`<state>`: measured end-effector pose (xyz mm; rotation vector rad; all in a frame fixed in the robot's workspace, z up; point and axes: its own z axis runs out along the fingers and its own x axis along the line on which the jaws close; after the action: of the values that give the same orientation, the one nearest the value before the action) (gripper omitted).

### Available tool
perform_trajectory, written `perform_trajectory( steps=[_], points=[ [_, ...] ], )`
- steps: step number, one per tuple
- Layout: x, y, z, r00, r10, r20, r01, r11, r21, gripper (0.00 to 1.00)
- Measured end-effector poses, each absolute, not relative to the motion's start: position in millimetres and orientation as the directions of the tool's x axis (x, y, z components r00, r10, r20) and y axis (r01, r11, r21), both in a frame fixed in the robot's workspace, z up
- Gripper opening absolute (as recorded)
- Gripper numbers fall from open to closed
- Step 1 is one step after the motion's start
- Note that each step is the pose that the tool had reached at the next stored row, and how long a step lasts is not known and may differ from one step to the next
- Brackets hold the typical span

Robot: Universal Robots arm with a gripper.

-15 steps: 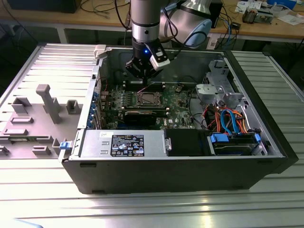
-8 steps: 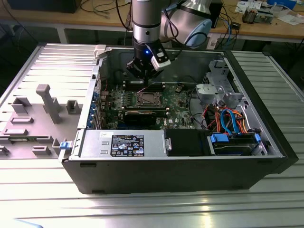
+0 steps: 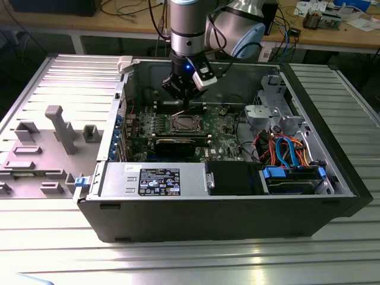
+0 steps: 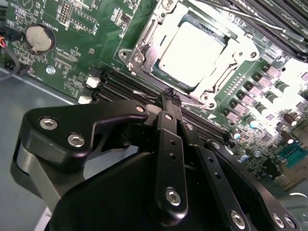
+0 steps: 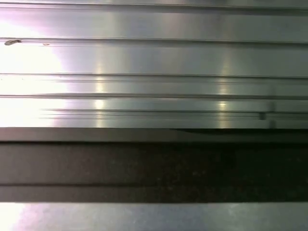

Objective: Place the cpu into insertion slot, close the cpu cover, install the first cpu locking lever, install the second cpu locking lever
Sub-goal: 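Install the first cpu locking lever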

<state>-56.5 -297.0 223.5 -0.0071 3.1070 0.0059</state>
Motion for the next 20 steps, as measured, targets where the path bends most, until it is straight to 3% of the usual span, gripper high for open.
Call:
perform_trajectory(
  steps=[20],
  points=[
    [-42.6, -293.8, 212.9, -0.999, 0.001, -0.035, 0.001, 1.000, -0.003, 0.11]
  ],
)
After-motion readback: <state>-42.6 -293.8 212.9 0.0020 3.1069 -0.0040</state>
